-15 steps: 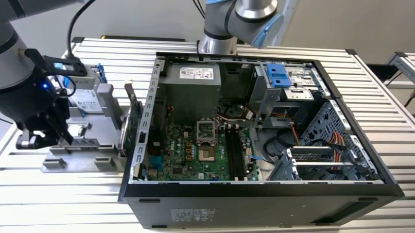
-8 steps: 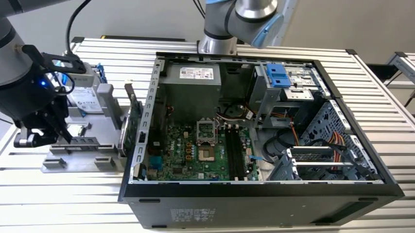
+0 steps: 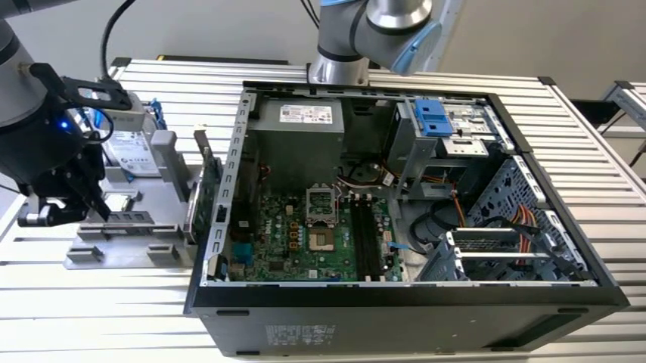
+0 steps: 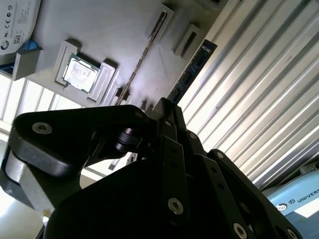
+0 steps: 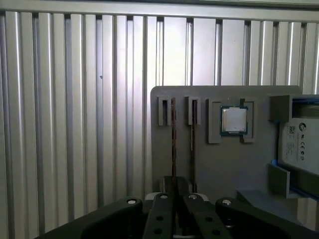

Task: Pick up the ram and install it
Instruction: 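Pick up the ram and move it above insertion slot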

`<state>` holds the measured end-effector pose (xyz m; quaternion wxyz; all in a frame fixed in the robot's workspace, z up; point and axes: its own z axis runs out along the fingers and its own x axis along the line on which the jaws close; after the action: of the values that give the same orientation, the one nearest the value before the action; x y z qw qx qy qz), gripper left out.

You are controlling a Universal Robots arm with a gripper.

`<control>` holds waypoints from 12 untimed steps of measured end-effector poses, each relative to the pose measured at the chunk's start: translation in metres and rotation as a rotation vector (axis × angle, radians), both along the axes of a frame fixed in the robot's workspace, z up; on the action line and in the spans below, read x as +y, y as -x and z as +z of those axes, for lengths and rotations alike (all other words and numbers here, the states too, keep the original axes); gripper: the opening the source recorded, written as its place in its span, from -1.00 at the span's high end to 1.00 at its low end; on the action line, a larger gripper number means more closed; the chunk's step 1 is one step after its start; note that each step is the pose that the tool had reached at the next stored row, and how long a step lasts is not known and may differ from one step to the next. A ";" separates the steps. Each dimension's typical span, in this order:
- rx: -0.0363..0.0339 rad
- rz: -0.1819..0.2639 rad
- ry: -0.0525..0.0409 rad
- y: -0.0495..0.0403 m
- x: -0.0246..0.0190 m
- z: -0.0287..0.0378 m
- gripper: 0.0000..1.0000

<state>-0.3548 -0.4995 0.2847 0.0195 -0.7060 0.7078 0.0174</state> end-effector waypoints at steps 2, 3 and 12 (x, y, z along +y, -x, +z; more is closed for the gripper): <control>0.0000 0.000 0.0001 0.0000 0.0000 0.0013 1.00; 0.0000 0.000 0.0000 0.0000 0.0000 0.0020 1.00; -0.0001 0.000 0.0000 0.0000 0.0000 0.0088 1.00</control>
<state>-0.3548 -0.4995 0.2935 0.0195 -0.7059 0.7078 0.0174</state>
